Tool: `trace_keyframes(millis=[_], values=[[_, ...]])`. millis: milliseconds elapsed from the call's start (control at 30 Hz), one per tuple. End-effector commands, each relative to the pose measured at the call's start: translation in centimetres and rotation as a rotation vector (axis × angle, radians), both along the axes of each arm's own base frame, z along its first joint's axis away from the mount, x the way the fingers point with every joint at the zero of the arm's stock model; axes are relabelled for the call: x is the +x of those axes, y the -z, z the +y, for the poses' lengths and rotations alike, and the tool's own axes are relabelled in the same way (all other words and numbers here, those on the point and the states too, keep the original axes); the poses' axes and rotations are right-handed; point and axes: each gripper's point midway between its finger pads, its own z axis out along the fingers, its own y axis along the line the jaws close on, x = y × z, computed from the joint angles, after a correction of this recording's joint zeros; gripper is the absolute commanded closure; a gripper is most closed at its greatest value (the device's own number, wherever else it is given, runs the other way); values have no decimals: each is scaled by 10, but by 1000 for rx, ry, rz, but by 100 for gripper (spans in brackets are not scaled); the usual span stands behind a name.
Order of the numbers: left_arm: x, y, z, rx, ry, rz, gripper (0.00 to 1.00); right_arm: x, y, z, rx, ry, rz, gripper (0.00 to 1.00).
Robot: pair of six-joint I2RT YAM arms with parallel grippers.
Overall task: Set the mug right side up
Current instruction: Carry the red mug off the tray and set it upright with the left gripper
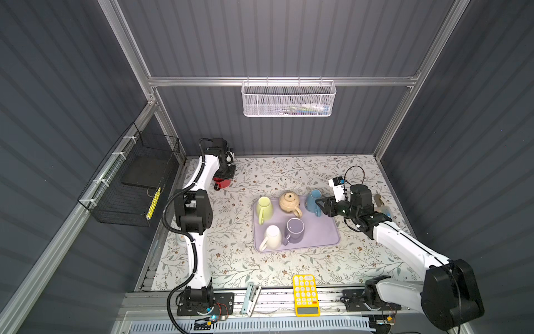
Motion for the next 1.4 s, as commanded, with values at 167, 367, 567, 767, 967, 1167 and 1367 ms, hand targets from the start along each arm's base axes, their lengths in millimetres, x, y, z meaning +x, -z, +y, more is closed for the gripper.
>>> trace_keyframes(millis=[167, 367, 567, 767, 967, 1167, 1367], values=[[13, 1, 12, 29, 0, -11, 100, 0, 9, 2, 19, 12, 47, 59], [13, 16, 14, 35, -9, 5, 100, 2, 11, 3, 12, 22, 62, 60], [16, 23, 14, 29, -8, 13, 100, 4, 12, 4, -5, 21, 68, 60], [18, 30, 13, 27, -5, 25, 100, 4, 14, 3, -26, 25, 78, 61], [20, 32, 14, 27, -8, 25, 83, 3, 15, 0, -45, 31, 81, 61], [22, 33, 17, 41, -13, 25, 69, 2, 16, 2, -44, 30, 86, 61], [25, 16, 19, 39, -24, -13, 60, -1, 15, -1, -59, 40, 83, 61]])
